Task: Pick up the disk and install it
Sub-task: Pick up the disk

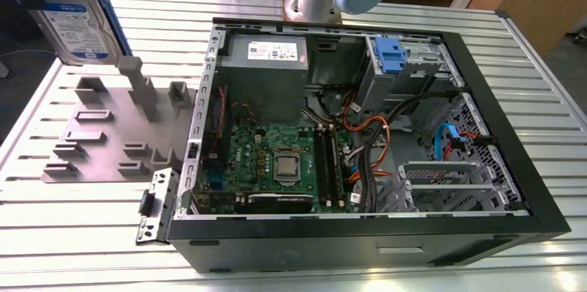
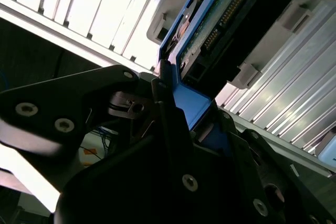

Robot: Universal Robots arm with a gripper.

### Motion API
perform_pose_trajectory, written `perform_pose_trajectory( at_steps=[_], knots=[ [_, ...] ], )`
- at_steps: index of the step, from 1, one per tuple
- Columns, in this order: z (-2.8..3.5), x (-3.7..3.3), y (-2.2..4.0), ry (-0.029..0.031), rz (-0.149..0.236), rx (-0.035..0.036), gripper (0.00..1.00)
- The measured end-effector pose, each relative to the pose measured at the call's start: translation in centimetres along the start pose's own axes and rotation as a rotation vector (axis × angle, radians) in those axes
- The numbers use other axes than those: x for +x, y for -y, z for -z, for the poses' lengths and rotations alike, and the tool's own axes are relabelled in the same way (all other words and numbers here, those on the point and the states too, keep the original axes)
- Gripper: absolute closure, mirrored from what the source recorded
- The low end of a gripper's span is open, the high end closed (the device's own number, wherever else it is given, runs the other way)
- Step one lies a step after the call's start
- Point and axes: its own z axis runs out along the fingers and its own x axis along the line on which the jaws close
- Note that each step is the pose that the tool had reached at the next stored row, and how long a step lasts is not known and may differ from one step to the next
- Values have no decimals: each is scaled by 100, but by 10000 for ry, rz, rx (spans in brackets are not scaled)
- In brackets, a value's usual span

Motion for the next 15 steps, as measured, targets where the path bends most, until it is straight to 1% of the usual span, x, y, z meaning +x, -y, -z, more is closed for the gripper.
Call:
perform_pose_trajectory(
  at_steps=[9,15],
  knots=[
    [51,0,-1,1,0,0,64],
    [64,0,-1,0,0,1,64]
  ],
)
